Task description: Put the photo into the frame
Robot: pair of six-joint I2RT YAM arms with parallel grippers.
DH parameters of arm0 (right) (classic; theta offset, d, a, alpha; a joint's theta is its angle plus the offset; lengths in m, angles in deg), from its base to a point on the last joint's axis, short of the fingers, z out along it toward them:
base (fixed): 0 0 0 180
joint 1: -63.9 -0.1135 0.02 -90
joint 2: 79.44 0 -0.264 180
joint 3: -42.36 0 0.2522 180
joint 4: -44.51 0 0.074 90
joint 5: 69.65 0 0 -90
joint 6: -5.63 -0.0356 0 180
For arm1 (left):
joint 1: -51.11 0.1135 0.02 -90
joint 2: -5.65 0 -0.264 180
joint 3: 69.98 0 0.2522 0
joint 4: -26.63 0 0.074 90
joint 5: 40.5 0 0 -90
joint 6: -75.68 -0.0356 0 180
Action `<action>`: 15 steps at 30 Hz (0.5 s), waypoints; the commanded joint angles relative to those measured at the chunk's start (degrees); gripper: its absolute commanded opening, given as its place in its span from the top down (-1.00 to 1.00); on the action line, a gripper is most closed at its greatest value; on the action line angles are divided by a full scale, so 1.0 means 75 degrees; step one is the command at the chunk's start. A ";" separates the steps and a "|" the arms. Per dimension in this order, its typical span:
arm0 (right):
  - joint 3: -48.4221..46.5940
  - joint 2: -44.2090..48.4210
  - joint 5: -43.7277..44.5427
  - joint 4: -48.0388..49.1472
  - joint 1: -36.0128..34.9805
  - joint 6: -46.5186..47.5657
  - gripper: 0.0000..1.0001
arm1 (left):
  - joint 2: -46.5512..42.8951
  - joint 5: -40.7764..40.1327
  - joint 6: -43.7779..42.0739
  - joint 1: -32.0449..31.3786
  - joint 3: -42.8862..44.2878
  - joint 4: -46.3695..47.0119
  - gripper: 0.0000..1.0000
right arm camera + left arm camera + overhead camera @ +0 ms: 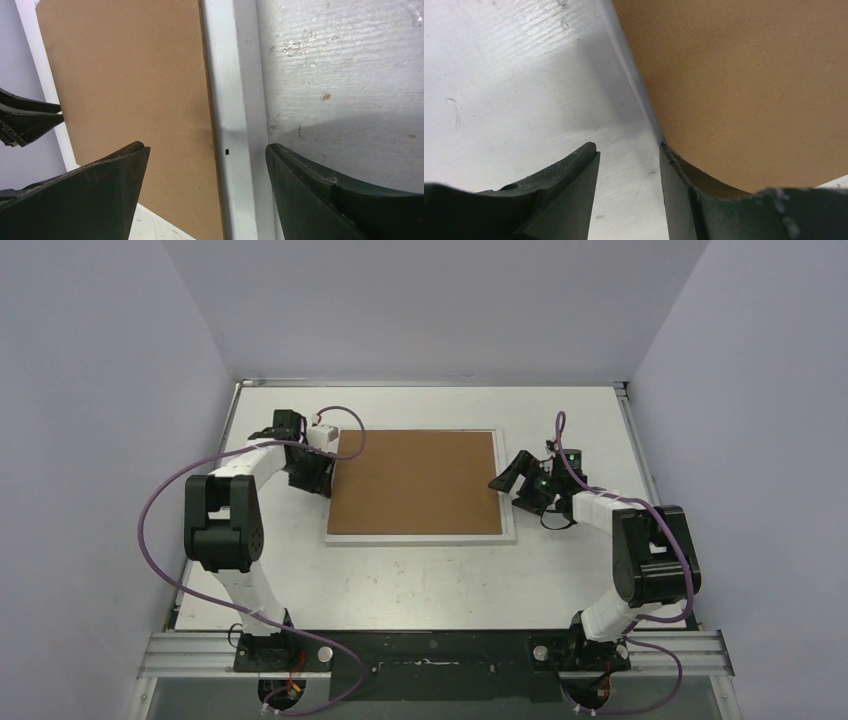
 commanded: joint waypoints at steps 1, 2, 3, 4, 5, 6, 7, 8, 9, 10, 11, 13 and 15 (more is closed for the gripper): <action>0.0036 -0.0112 -0.0161 0.0530 0.0068 -0.0092 -0.79 | -0.0105 -0.0142 0.0110 -0.0257 -0.0089 0.0260 0.08; 0.0043 -0.0137 -0.0185 0.0571 0.0068 -0.0122 -0.79 | -0.0100 -0.0152 0.0119 -0.0295 -0.0075 0.0269 0.08; 0.0045 -0.0161 -0.0217 0.0611 0.0059 -0.0148 -0.80 | -0.0084 -0.0161 0.0123 -0.0331 -0.0059 0.0271 0.08; 0.0045 -0.0197 -0.0260 0.0641 0.0057 -0.0174 -0.80 | -0.0062 -0.0170 0.0157 -0.0360 -0.0043 0.0282 0.08; 0.0045 -0.0212 -0.0302 0.0673 0.0056 -0.0194 -0.80 | -0.0048 -0.0170 0.0175 -0.0390 -0.0031 0.0299 0.08; 0.0054 -0.0221 -0.0328 0.0696 0.0056 -0.0211 -0.79 | -0.0023 -0.0173 0.0185 -0.0414 -0.0033 0.0312 0.08; 0.0051 -0.0224 -0.0358 0.0705 0.0046 -0.0211 -0.80 | -0.0002 -0.0168 0.0202 -0.0443 -0.0049 0.0332 0.08; 0.0056 -0.0224 -0.0363 0.0690 0.0045 -0.0198 -0.79 | 0.0024 -0.0167 0.0226 -0.0472 -0.0055 0.0348 0.08; 0.0067 -0.0205 -0.0361 0.0676 0.0039 -0.0183 -0.79 | 0.0052 -0.0173 0.0244 -0.0496 -0.0055 0.0363 0.08; 0.0079 -0.0191 -0.0362 0.0671 0.0034 -0.0180 -0.80 | 0.0069 -0.0184 0.0253 -0.0530 -0.0056 0.0376 0.08; 0.0085 -0.0179 -0.0359 0.0671 0.0033 -0.0183 -0.80 | 0.0075 -0.0188 0.0268 -0.0555 -0.0059 0.0387 0.08; 0.0123 -0.0167 -0.0360 0.0696 0.0033 -0.0186 -0.80 | 0.0078 -0.0219 0.0276 -0.0614 -0.0057 0.0411 0.08; 0.0159 -0.0163 -0.0360 0.0740 0.0013 -0.0201 -0.79 | 0.0076 -0.0221 0.0286 -0.0633 -0.0037 0.0414 0.08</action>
